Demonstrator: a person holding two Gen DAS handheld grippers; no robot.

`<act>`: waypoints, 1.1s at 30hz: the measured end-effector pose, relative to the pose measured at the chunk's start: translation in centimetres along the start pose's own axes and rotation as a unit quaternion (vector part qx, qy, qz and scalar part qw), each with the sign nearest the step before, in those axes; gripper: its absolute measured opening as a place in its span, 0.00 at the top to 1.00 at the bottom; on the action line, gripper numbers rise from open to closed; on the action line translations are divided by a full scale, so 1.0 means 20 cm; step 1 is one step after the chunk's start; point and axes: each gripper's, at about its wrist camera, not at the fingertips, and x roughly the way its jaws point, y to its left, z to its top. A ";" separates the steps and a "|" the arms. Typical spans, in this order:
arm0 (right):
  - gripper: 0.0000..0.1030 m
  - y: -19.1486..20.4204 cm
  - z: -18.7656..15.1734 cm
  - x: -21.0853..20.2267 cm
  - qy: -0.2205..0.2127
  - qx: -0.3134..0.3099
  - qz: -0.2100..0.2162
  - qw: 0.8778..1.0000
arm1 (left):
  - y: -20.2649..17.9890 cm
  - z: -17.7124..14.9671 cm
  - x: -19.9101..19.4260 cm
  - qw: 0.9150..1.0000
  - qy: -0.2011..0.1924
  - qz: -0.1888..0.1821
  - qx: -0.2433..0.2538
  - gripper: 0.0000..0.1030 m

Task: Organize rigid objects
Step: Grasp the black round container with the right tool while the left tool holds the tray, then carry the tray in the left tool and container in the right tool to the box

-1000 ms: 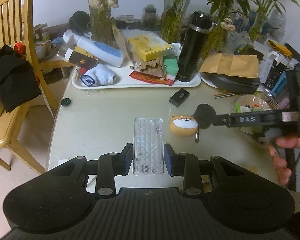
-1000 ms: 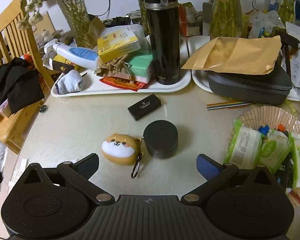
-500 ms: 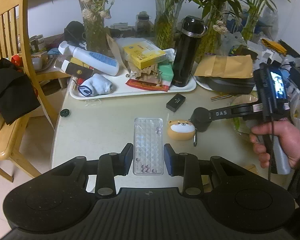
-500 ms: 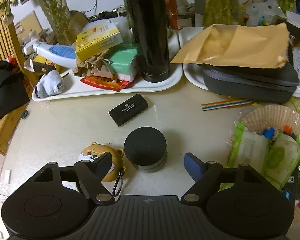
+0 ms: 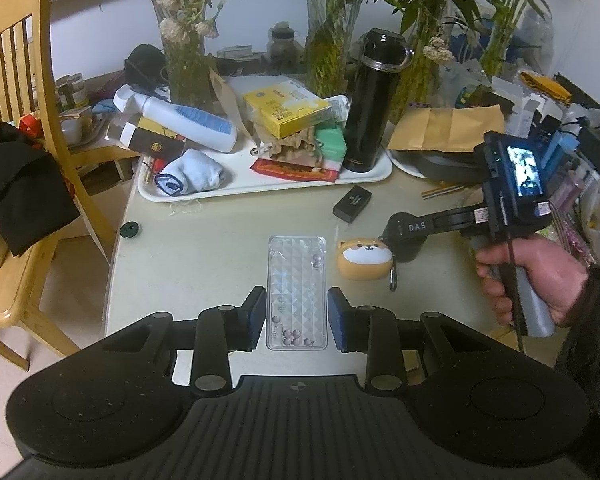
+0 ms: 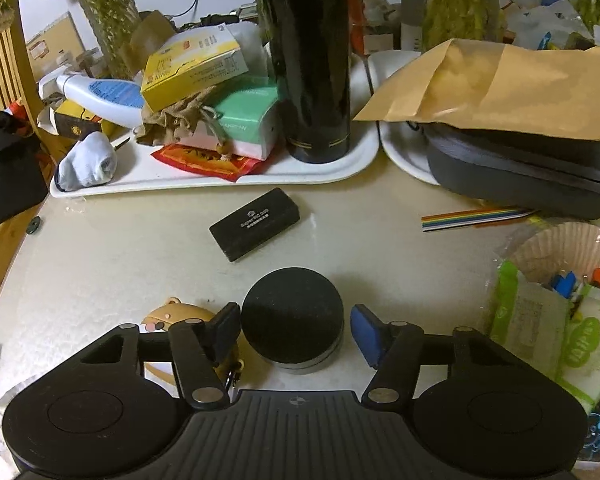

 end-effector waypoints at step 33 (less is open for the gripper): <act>0.42 0.09 0.02 -0.35 -0.045 -0.055 -0.014 0.997 | -0.09 -0.03 0.03 0.999 0.020 -0.010 0.030 0.68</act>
